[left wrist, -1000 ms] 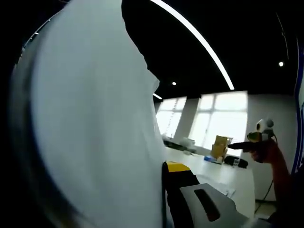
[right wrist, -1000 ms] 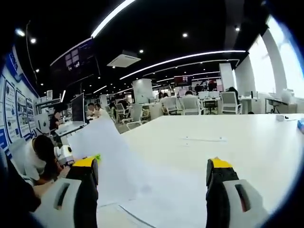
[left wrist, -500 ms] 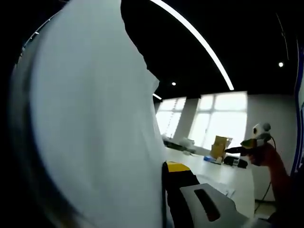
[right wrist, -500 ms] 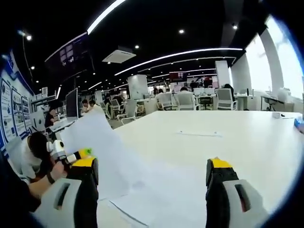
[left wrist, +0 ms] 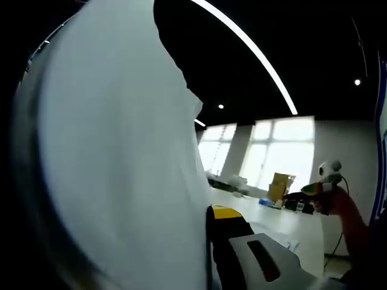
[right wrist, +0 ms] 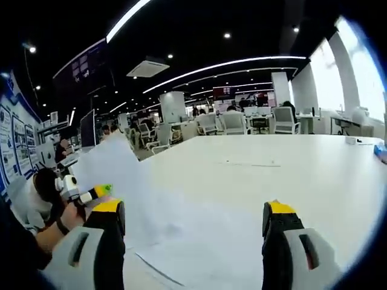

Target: Organize the stack of printing papers by aligning and flattening the scattered papers on the table

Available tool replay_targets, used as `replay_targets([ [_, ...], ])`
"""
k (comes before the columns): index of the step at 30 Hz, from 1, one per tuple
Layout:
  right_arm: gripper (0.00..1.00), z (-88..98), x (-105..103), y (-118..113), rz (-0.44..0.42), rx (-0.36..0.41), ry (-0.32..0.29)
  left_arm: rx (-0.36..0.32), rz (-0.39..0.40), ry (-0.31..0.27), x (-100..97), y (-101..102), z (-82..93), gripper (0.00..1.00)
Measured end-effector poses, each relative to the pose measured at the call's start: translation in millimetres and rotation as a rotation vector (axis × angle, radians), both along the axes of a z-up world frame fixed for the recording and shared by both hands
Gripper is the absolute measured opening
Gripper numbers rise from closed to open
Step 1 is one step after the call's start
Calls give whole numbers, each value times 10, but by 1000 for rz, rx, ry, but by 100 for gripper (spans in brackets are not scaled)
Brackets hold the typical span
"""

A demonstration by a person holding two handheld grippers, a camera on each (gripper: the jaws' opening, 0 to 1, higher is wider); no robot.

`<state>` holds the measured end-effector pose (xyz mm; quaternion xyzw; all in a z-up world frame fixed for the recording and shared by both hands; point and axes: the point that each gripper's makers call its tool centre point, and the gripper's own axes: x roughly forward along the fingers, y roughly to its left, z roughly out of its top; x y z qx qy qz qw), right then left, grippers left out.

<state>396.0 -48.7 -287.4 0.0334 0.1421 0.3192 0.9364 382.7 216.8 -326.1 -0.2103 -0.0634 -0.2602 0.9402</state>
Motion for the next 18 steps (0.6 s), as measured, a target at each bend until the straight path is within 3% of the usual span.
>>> replay_targets([
  [18, 89, -133, 69, -70, -29, 2, 27, 1, -2, 1, 3, -1, 4, 6],
])
